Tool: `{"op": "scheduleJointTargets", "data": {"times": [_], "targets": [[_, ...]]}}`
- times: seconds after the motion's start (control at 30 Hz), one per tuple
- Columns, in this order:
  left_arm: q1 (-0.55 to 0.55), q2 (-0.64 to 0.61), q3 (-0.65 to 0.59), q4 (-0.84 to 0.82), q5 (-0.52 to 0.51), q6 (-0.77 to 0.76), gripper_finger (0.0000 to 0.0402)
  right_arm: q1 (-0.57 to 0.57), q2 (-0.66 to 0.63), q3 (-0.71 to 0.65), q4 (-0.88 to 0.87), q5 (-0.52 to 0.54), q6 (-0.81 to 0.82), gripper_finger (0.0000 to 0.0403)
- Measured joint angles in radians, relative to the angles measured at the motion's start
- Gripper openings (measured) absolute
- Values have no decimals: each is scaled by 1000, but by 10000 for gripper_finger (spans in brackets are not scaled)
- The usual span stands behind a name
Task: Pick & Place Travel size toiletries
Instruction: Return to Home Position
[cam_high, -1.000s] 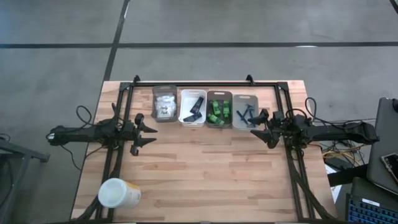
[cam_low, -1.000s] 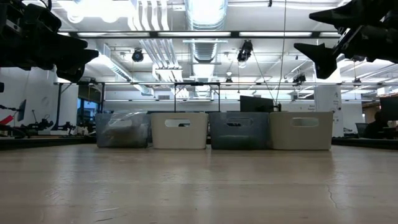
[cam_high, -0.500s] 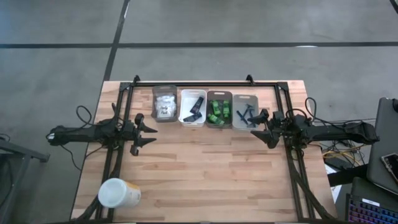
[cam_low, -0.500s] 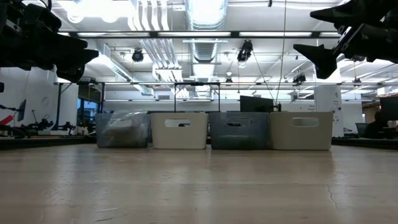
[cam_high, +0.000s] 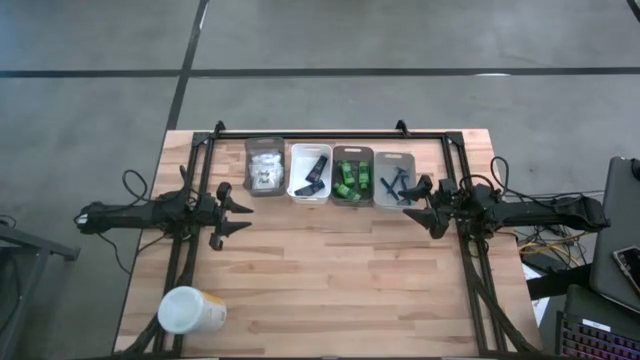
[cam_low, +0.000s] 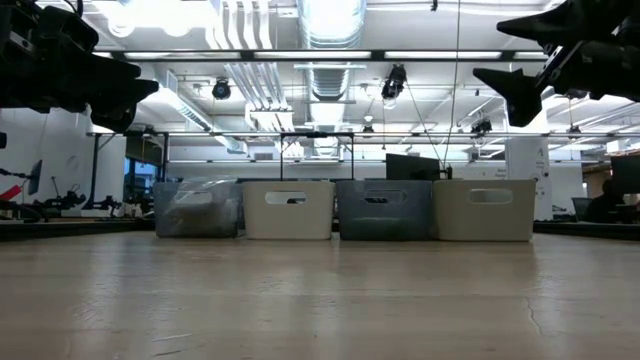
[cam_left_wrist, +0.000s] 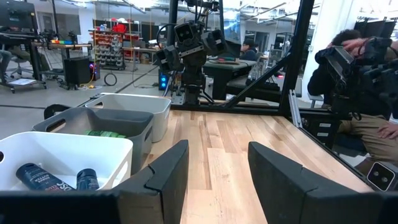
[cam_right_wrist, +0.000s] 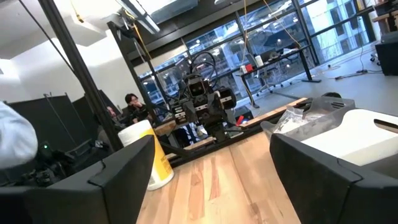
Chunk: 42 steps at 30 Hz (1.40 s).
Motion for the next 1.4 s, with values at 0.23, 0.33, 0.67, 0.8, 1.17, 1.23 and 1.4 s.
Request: {"op": "scheduleJointTargets", "data": {"times": [0.23,0.33,0.67,0.8,1.17,1.23,1.4], "targets": [[0,0,0,0,0,0,172,0,-9,0,-3,0,0,291],[0,0,0,0,0,0,172,0,-43,0,-40,0,0,283],[0,0,0,0,0,0,172,-1,-347,1,-244,0,-1,259],[0,0,0,0,0,0,172,-1,-407,1,-261,-9,22,249],[0,0,0,0,0,0,172,0,-407,1,-367,-9,-78,228],[0,0,0,0,0,0,172,0,-407,1,-392,-9,-81,228],[0,0,0,0,0,0,172,0,-407,0,-427,-7,-190,240]]}}
